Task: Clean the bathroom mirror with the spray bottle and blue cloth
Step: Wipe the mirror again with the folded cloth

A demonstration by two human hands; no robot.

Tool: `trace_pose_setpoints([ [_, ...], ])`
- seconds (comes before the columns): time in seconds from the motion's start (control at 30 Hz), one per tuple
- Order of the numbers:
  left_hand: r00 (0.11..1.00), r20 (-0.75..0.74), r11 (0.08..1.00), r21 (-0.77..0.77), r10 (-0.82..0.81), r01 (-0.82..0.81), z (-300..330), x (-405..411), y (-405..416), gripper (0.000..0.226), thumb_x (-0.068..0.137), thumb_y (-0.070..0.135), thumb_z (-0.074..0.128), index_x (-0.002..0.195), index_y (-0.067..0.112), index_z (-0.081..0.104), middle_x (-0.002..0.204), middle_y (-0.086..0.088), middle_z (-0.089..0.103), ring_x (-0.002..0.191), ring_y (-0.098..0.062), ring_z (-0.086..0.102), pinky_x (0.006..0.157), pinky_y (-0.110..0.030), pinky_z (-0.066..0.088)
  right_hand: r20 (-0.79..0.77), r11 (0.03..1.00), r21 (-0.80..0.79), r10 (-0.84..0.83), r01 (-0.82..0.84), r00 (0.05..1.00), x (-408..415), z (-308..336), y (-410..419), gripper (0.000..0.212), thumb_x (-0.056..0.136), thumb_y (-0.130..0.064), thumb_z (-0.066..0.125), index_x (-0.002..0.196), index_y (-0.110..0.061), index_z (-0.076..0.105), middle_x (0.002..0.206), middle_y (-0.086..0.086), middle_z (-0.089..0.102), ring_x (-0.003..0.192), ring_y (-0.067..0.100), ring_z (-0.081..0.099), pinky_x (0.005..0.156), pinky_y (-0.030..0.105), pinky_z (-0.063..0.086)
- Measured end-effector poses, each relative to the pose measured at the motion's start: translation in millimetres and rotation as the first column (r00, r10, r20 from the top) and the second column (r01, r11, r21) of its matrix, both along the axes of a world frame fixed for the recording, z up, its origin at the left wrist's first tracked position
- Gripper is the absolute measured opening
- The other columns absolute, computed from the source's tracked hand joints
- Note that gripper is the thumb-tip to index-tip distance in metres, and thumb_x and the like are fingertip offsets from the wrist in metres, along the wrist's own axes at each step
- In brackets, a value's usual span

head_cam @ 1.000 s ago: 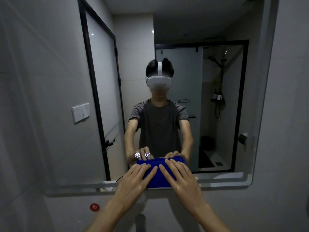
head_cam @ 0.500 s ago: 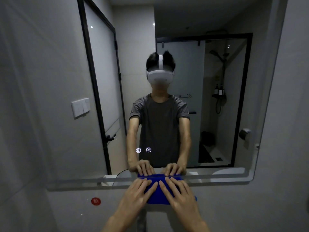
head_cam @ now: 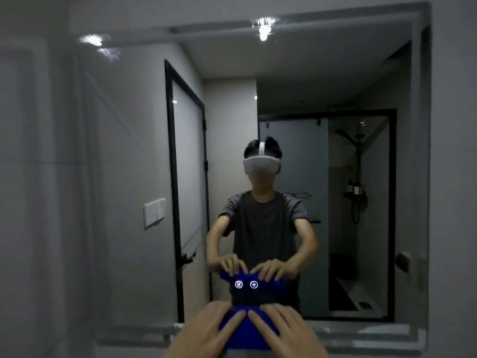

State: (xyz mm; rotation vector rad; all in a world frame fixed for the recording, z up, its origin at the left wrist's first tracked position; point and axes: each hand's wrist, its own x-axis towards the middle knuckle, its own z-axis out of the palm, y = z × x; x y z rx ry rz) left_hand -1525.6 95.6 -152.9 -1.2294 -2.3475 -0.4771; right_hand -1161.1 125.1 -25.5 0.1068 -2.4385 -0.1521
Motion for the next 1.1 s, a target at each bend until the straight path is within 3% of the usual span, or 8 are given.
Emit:
trace_pose_setpoints([
  [0.03,0.989,-0.116,0.996,-0.003,-0.086,0.086,58.6,85.7,-54.6,0.049,0.099,0.048,0.045,0.117,0.008,0.067,0.122,0.010,0.063,0.100,-0.005,0.065,0.092,-0.026,0.050,0.030,0.989,0.115,-0.093,0.089,0.995,-0.1,15.6,-1.5,0.071,0.064,-0.050,0.063,0.133,-0.040,0.051,0.098,-0.007,0.069,0.078,0.012,0.070,0.071,0.024,0.056],
  [0.07,0.919,-0.364,0.986,-0.114,-0.152,0.118,137.9,177.7,-109.9,0.041,0.089,0.035,0.062,0.125,0.015,0.065,0.117,0.005,0.066,0.101,-0.009,0.066,0.088,-0.023,0.054,-0.074,0.975,0.206,-0.068,0.082,0.995,2.4,37.1,-1.1,0.056,0.079,-0.033,0.056,0.135,-0.028,0.053,0.108,0.002,0.070,0.089,0.019,0.071,0.078,0.029,0.057],
  [0.1,0.905,-0.370,0.976,-0.123,-0.212,0.179,203.6,250.0,-168.4,0.058,0.075,0.030,0.075,0.129,0.015,0.063,0.117,-0.004,0.068,0.102,-0.016,0.068,0.085,-0.026,0.057,-0.184,0.960,0.274,-0.006,0.057,0.983,6.4,55.3,6.5,0.054,0.082,-0.027,0.055,0.136,-0.022,0.054,0.113,0.006,0.069,0.096,0.023,0.069,0.082,0.032,0.057],
  [0.13,0.693,-0.703,0.987,-0.097,-0.162,0.132,240.8,280.8,-230.5,0.071,0.066,0.026,0.083,0.132,0.012,0.061,0.118,-0.011,0.068,0.103,-0.022,0.069,0.085,-0.030,0.058,-0.214,0.954,0.288,-0.018,0.080,0.977,5.2,82.0,3.9,0.059,0.079,-0.025,0.061,0.137,-0.020,0.053,0.118,0.009,0.068,0.100,0.026,0.068,0.084,0.034,0.057],
  [0.27,0.792,-0.600,0.992,-0.111,-0.110,0.054,336.1,224.8,-190.2,0.077,0.067,0.012,0.083,0.137,0.003,0.051,0.124,-0.023,0.062,0.107,-0.037,0.066,0.089,-0.043,0.057,-0.297,0.937,0.307,-0.071,0.166,0.952,-15.7,198.3,-25.3,0.069,0.073,-0.012,0.066,0.140,-0.016,0.052,0.126,0.017,0.063,0.107,0.035,0.065,0.086,0.041,0.057],
  [0.5,0.648,-0.761,0.999,-0.006,-0.036,0.049,479.1,207.2,-208.2,0.071,0.082,0.028,0.046,0.146,0.000,0.040,0.142,-0.028,0.050,0.128,-0.042,0.052,0.107,-0.049,0.043,-0.428,0.871,0.390,-0.117,0.300,0.896,-33.2,343.1,-43.2,0.076,0.084,-0.023,0.074,0.150,-0.014,0.037,0.142,0.018,0.048,0.126,0.035,0.051,0.102,0.045,0.045],
  [0.63,0.612,-0.791,0.995,0.082,0.031,0.057,535.8,199.2,-207.8,0.067,0.088,0.017,0.057,0.150,0.004,0.034,0.147,-0.023,0.046,0.134,-0.038,0.045,0.112,-0.049,0.040,-0.490,0.848,0.419,-0.091,0.325,0.867,-34.1,406.8,-49.5,0.074,0.089,-0.019,0.067,0.153,-0.014,0.030,0.147,0.017,0.042,0.132,0.035,0.044,0.107,0.047,0.041],
  [1.1,0.580,-0.800,0.956,0.267,0.150,0.121,631.3,170.5,-151.9,0.066,0.095,0.013,0.059,0.153,0.016,0.028,0.155,-0.015,0.037,0.141,-0.036,0.036,0.112,-0.052,0.034,-0.634,0.821,0.372,-0.116,0.433,0.764,-73.7,508.8,-6.3,0.077,0.089,-0.010,0.065,0.153,-0.020,0.024,0.139,0.018,0.045,0.120,0.039,0.051,0.094,0.052,0.049],
])
